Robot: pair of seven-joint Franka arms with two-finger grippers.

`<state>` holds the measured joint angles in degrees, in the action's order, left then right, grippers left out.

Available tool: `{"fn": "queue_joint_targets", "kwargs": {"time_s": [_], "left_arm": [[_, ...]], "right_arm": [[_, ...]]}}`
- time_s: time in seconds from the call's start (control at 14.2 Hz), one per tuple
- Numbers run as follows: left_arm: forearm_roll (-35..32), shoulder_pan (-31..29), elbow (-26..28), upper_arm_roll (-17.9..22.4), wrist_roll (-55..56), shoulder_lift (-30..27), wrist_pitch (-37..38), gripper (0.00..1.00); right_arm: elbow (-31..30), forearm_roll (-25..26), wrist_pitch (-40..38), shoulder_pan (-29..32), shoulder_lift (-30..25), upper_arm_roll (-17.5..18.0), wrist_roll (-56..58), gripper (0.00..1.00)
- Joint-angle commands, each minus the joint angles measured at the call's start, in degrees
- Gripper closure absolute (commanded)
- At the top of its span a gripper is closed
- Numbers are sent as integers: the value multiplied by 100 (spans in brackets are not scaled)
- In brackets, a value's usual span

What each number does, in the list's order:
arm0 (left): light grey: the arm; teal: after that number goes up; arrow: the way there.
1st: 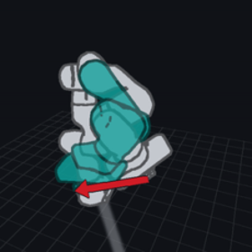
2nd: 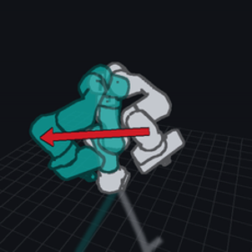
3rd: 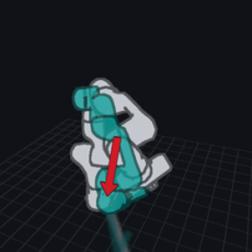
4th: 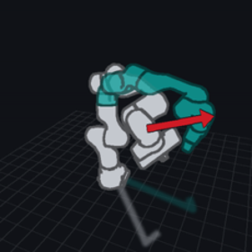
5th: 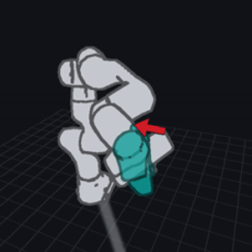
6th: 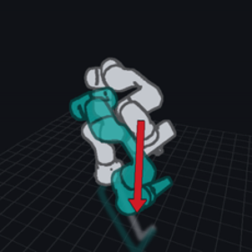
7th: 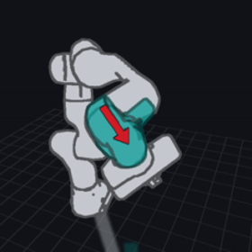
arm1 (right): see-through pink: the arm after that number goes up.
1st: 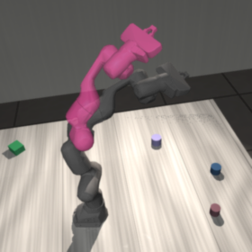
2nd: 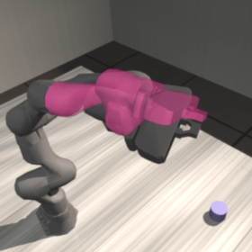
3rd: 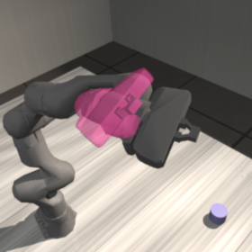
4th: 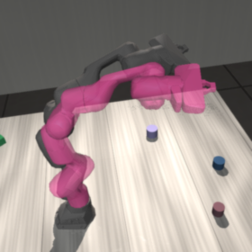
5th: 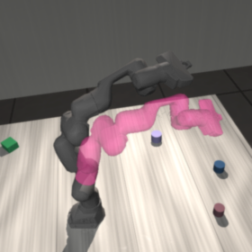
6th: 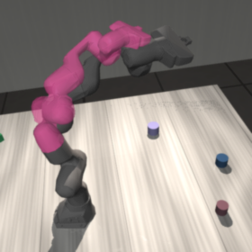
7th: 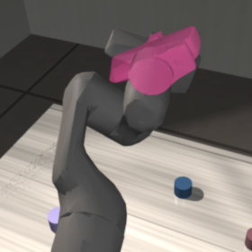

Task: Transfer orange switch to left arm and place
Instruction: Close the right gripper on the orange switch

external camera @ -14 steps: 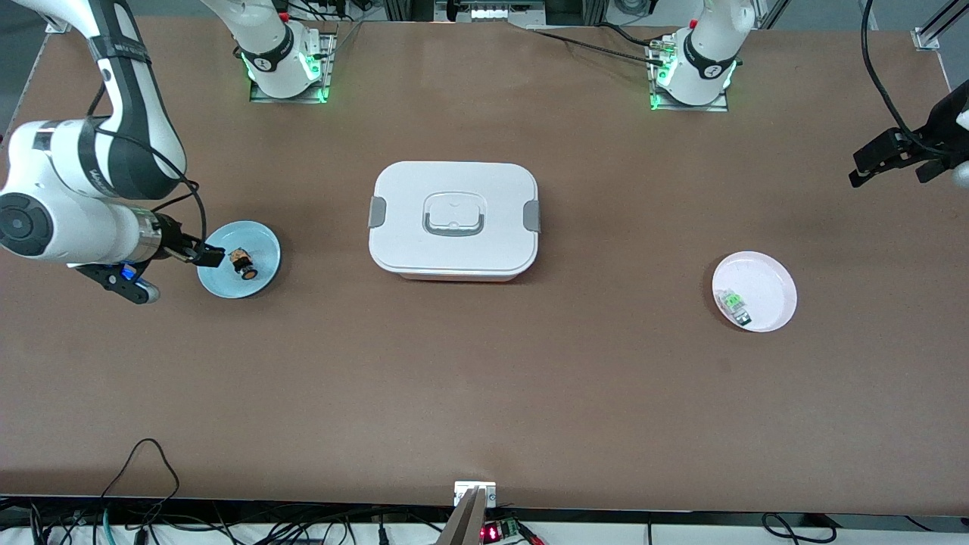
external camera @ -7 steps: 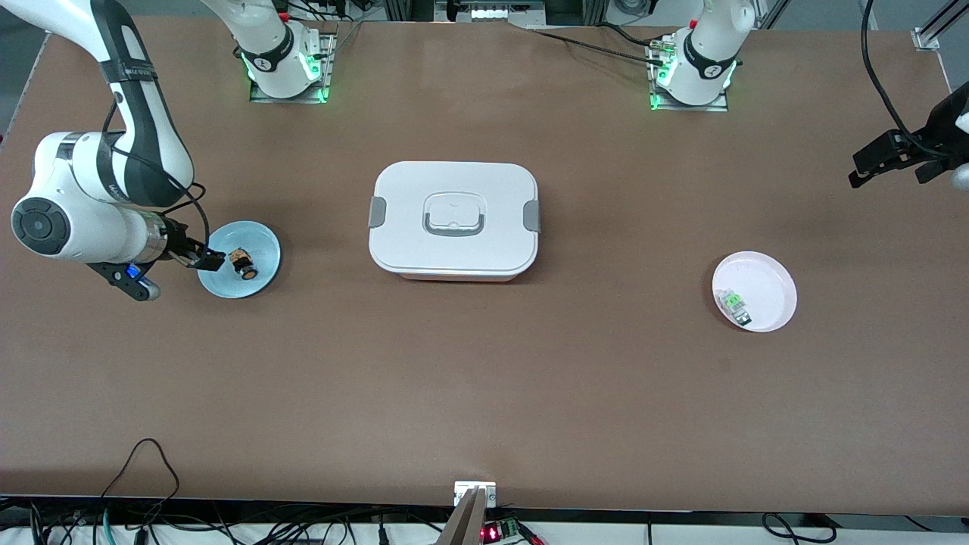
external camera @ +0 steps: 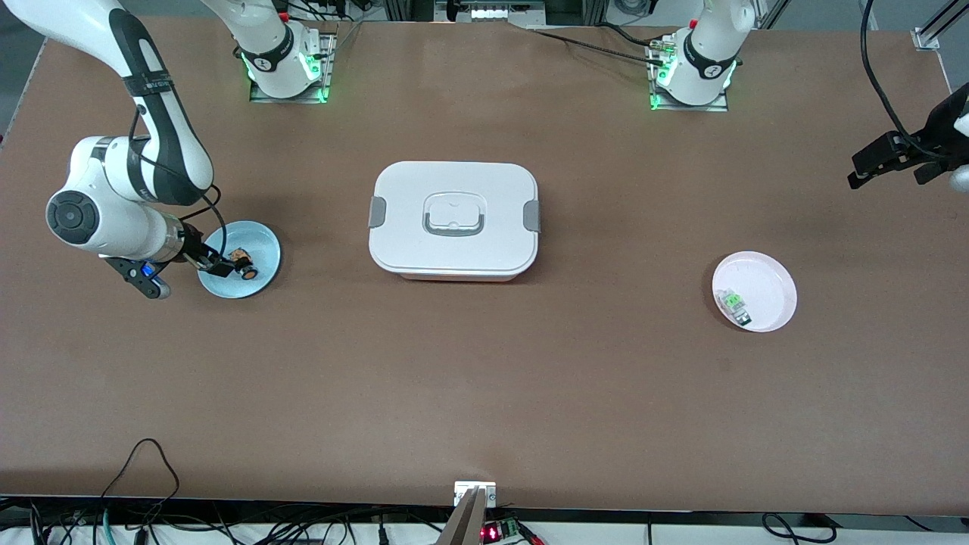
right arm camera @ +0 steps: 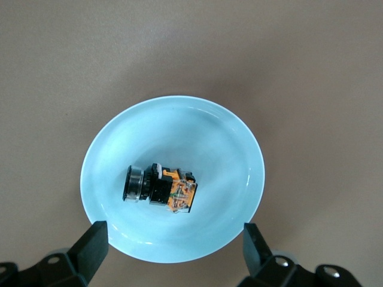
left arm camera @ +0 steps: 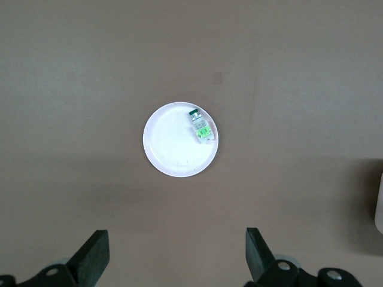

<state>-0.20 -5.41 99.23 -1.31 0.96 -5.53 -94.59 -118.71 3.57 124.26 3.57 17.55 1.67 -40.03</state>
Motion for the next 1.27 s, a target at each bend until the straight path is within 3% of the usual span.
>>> {"fn": "queue_joint_targets", "kwargs": {"time_s": [0.0,0.7,1.2], "left_arm": [[-164,13,-44,25,-79,8,37,0],[-164,13,0,-36,-88,0,-42,0],[-68,22,18,-54,-70,-18,81,0]], "right_arm": [[-361,65,561,3,-94,35,-128,0],[-1303,56,2276,12,-77,35,-128,0],[-1321,56,2752,38,266,35,-119,0]]}}
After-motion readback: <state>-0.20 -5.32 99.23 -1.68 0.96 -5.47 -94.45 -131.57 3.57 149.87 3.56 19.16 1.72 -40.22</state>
